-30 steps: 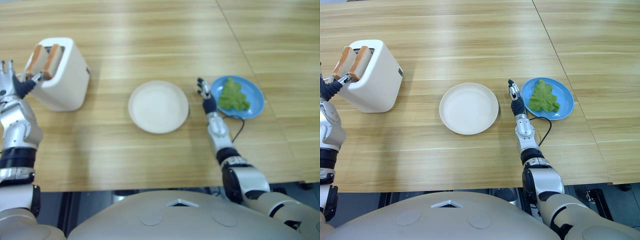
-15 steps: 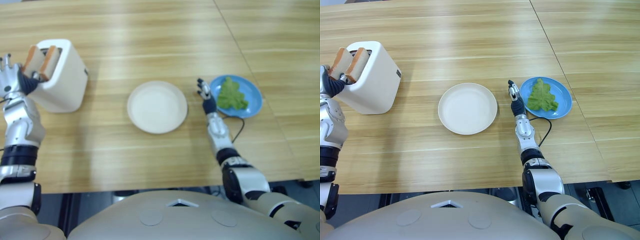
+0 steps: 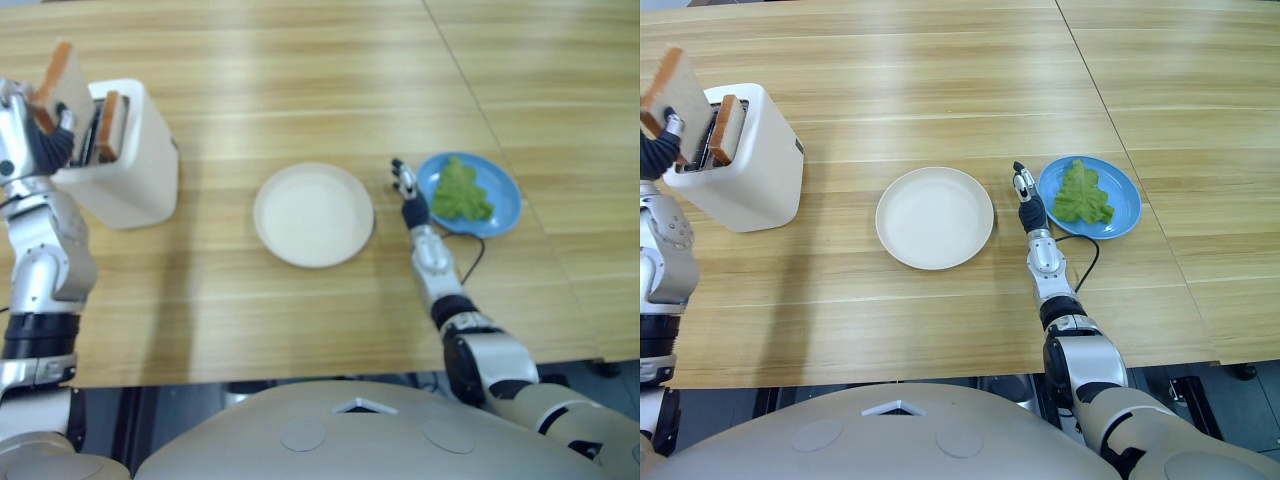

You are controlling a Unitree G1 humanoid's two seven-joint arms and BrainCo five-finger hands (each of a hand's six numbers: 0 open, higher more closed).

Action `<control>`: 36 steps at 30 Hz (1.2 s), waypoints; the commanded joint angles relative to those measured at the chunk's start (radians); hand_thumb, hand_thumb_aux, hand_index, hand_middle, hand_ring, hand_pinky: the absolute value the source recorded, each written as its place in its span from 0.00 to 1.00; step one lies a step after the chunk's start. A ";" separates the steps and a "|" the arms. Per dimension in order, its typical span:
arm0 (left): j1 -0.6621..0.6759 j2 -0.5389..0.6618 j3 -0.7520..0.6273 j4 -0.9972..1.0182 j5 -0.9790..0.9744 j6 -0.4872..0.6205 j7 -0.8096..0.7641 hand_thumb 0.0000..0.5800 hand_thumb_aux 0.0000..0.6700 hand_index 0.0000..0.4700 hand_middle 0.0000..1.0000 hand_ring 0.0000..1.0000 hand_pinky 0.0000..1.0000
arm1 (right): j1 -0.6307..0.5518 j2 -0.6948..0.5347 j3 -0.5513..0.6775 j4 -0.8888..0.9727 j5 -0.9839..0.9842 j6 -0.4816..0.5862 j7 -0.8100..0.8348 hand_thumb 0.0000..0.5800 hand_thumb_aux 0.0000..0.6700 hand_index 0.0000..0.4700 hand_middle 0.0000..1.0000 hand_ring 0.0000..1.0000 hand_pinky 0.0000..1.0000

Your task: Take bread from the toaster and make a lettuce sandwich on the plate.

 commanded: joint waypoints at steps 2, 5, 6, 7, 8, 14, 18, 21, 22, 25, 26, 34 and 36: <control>0.028 -0.006 0.097 -0.126 0.015 -0.024 0.044 1.00 1.00 0.98 1.00 1.00 1.00 | 0.013 0.007 0.009 0.031 -0.008 0.031 0.007 0.00 0.00 0.00 0.00 0.00 0.00; 0.023 -0.034 0.119 -0.211 -0.028 -0.085 0.049 1.00 1.00 0.98 1.00 1.00 1.00 | 0.011 0.008 0.008 0.034 -0.006 0.032 0.007 0.00 0.00 0.00 0.00 0.00 0.00; 0.015 -0.058 0.120 -0.251 -0.086 -0.131 0.035 1.00 1.00 0.98 1.00 1.00 1.00 | 0.010 0.008 0.007 0.034 -0.006 0.032 0.007 0.00 0.00 0.00 0.00 0.00 0.00; 0.006 -0.080 0.115 -0.282 -0.140 -0.170 0.015 1.00 1.00 0.98 1.00 1.00 1.00 | 0.010 0.008 0.006 0.034 -0.005 0.032 0.007 0.00 0.00 0.00 0.00 0.00 0.00; 0.000 -0.097 0.112 -0.300 -0.173 -0.196 0.000 1.00 1.00 0.98 1.00 1.00 1.00 | 0.009 0.008 0.006 0.034 -0.004 0.032 0.007 0.00 0.00 0.00 0.00 0.00 0.00; -0.066 -0.278 -0.076 -0.315 -0.434 -0.339 -0.200 1.00 1.00 0.98 1.00 1.00 1.00 | 0.009 0.004 -0.007 0.025 0.009 0.028 0.008 0.00 0.00 0.00 0.00 0.00 0.00; -0.083 -0.449 -0.175 -0.175 -0.702 -0.350 -0.390 1.00 1.00 0.98 1.00 1.00 1.00 | 0.002 -0.002 -0.013 0.021 0.013 0.030 0.007 0.00 0.00 0.00 0.00 0.00 0.00; -0.102 -0.525 -0.211 0.034 -0.812 -0.325 -0.533 1.00 1.00 0.98 1.00 1.00 1.00 | 0.005 -0.011 -0.019 0.015 0.015 0.032 0.004 0.00 0.00 0.00 0.00 0.00 0.00; -0.104 -0.532 -0.226 0.088 -0.826 -0.321 -0.574 1.00 1.00 0.98 1.00 1.00 1.00 | 0.006 -0.013 -0.021 0.014 0.017 0.033 0.004 0.00 0.00 0.00 0.00 0.00 0.00; -0.099 -0.535 -0.276 0.203 -0.841 -0.335 -0.679 1.00 1.00 0.98 1.00 1.00 1.00 | 0.008 -0.020 -0.024 0.011 0.019 0.034 0.007 0.00 0.00 0.00 0.00 0.00 0.00; -0.095 -0.530 -0.299 0.239 -0.835 -0.347 -0.715 1.00 1.00 0.98 1.00 1.00 1.00 | 0.009 -0.023 -0.025 0.010 0.021 0.035 0.009 0.00 0.00 0.00 0.00 0.00 0.00; -0.113 -0.467 -0.387 0.426 -0.807 -0.421 -0.926 1.00 1.00 0.98 1.00 1.00 1.00 | 0.018 -0.026 -0.025 -0.004 0.026 0.039 0.006 0.00 0.00 0.00 0.00 0.00 0.00; -0.113 -0.452 -0.402 0.430 -0.793 -0.448 -0.952 1.00 1.00 0.98 1.00 1.00 1.00 | 0.016 -0.024 -0.024 -0.004 0.025 0.041 0.007 0.00 0.00 0.00 0.00 0.00 0.00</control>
